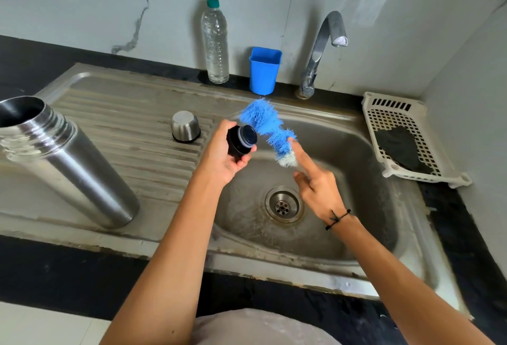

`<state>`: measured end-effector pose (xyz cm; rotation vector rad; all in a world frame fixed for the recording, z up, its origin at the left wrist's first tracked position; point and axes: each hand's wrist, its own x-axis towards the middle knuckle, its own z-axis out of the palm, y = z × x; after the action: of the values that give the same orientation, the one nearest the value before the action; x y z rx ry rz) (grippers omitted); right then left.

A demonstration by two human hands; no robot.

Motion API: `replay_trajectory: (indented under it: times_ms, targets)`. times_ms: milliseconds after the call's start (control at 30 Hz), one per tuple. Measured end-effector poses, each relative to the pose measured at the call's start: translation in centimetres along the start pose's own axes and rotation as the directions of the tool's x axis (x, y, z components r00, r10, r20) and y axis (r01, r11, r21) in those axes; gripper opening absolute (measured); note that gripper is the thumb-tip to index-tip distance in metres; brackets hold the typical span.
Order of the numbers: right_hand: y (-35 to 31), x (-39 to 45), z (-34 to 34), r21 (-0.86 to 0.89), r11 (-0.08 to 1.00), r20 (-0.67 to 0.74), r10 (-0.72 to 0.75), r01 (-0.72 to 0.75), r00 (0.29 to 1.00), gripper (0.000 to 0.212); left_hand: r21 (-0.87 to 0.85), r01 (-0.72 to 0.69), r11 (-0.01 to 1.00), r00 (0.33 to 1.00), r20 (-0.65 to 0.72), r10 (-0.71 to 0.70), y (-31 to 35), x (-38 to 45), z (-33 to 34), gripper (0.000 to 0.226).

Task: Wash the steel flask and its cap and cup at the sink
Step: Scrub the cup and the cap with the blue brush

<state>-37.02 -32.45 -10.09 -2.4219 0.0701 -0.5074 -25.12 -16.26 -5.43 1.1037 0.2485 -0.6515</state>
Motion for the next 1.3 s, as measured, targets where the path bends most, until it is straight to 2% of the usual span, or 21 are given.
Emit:
replay_trajectory:
  times_ms: [133,300,400,533,633,733,900,1000,1067,1200,1300]
  targets:
    - [-0.3,-0.4,0.1,0.028,0.998,0.02,-0.061,0.061,0.998,0.079,0.042,-0.046,0.998,0.997,-0.056,0.048,-0.1,0.3,-0.2,0.013]
    - [0.2,-0.3,0.3,0.007,0.999,0.031,-0.032,0.032,0.999,0.08,0.014,-0.073,0.997,0.994,-0.075,0.074,-0.4,0.2,-0.1,0.009]
    - [0.1,-0.1,0.1,0.003,0.998,0.013,-0.067,0.067,0.998,0.082,-0.077,-0.109,0.991,0.993,-0.061,0.104,-0.1,0.1,-0.6,0.015]
    - [0.7,-0.3,0.0,0.026,0.999,0.06,-0.046,0.045,0.997,0.088,-0.157,-0.128,0.979,0.991,-0.049,0.121,0.3,-0.1,-0.8,0.025]
    - [1.3,-0.6,0.1,0.018,1.0,0.048,-0.004,0.003,0.999,0.09,-0.246,-0.112,0.963,0.993,-0.049,0.103,0.2,0.2,-1.0,0.036]
    - [1.0,-0.6,0.2,0.063,0.998,0.014,-0.027,0.026,1.0,0.082,-0.321,-0.061,0.945,0.997,-0.067,0.041,0.1,0.6,-0.9,0.018]
    - [0.2,-0.9,0.8,0.07,0.997,0.032,-0.022,0.02,0.999,0.077,-0.469,0.023,0.883,0.995,-0.075,-0.065,-0.1,0.7,-0.6,0.033]
    - [-0.2,-0.7,0.6,0.035,0.998,0.035,-0.05,0.049,0.998,0.08,-0.404,0.03,0.914,0.993,-0.093,-0.073,-0.6,0.7,-0.1,0.039]
    - [-0.7,-0.3,0.7,-0.012,0.998,0.039,-0.063,0.064,0.997,0.078,-0.296,-0.004,0.955,0.996,-0.084,-0.022,-0.9,0.5,0.6,0.026]
    - [-1.5,1.2,0.4,-0.01,0.998,-0.005,0.054,-0.054,0.999,0.08,-0.07,-0.111,0.991,0.99,-0.1,0.104,-1.0,0.4,1.5,0.012]
    - [-1.3,1.0,-0.1,0.028,0.999,-0.039,0.032,-0.031,0.999,0.083,-0.025,-0.115,0.993,0.984,-0.138,0.111,-1.1,0.7,1.0,0.013]
